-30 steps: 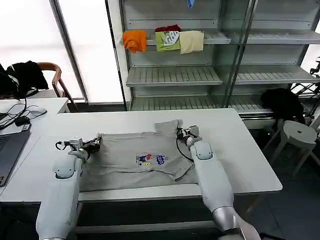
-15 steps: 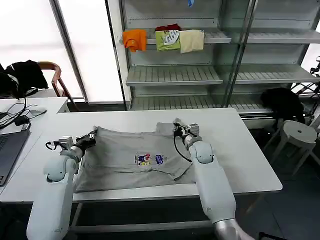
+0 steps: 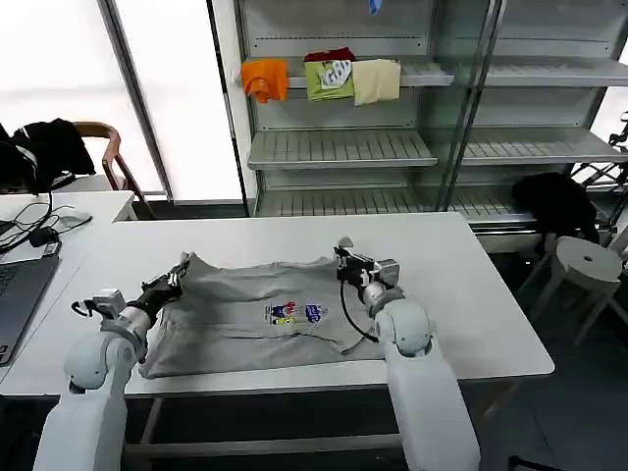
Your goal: Fold and organize the clothes.
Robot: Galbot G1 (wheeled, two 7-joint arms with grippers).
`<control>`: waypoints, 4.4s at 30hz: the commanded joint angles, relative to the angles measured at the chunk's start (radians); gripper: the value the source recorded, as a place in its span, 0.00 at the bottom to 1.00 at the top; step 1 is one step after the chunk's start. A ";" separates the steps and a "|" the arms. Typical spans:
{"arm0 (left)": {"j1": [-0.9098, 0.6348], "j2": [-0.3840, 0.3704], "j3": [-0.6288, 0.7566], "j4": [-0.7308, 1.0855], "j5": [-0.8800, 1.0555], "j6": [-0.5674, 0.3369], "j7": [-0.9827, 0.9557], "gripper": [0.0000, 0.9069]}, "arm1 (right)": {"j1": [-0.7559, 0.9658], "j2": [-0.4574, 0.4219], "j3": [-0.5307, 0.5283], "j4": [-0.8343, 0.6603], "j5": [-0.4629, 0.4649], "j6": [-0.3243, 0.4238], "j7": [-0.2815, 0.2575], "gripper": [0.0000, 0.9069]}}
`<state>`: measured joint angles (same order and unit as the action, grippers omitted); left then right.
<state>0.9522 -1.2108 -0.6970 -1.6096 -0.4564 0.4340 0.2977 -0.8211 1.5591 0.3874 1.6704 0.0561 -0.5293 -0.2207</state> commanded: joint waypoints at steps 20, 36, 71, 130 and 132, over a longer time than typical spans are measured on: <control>0.215 0.053 -0.088 -0.051 -0.122 -0.040 0.106 0.01 | -0.291 -0.043 0.072 0.220 -0.014 -0.007 -0.014 0.00; 0.230 0.070 -0.090 -0.042 -0.101 -0.060 0.122 0.01 | -0.352 -0.045 0.088 0.237 -0.068 0.005 -0.041 0.00; 0.418 -0.077 -0.078 -0.308 0.117 -0.029 -0.328 1.00 | -0.175 -0.085 0.202 0.388 0.393 -0.014 0.201 1.00; 0.140 0.306 -0.313 -0.064 0.618 -0.256 0.023 0.00 | -0.205 -0.087 0.203 0.315 0.284 0.019 0.194 1.00; 0.118 0.323 -0.316 -0.073 0.619 -0.238 0.041 0.00 | -0.208 -0.086 0.203 0.314 0.284 0.020 0.195 1.00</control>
<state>1.1558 -1.1118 -0.9100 -1.7188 0.0237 0.2215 0.1906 -1.0277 1.4737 0.5905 1.9886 0.3394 -0.5109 -0.0257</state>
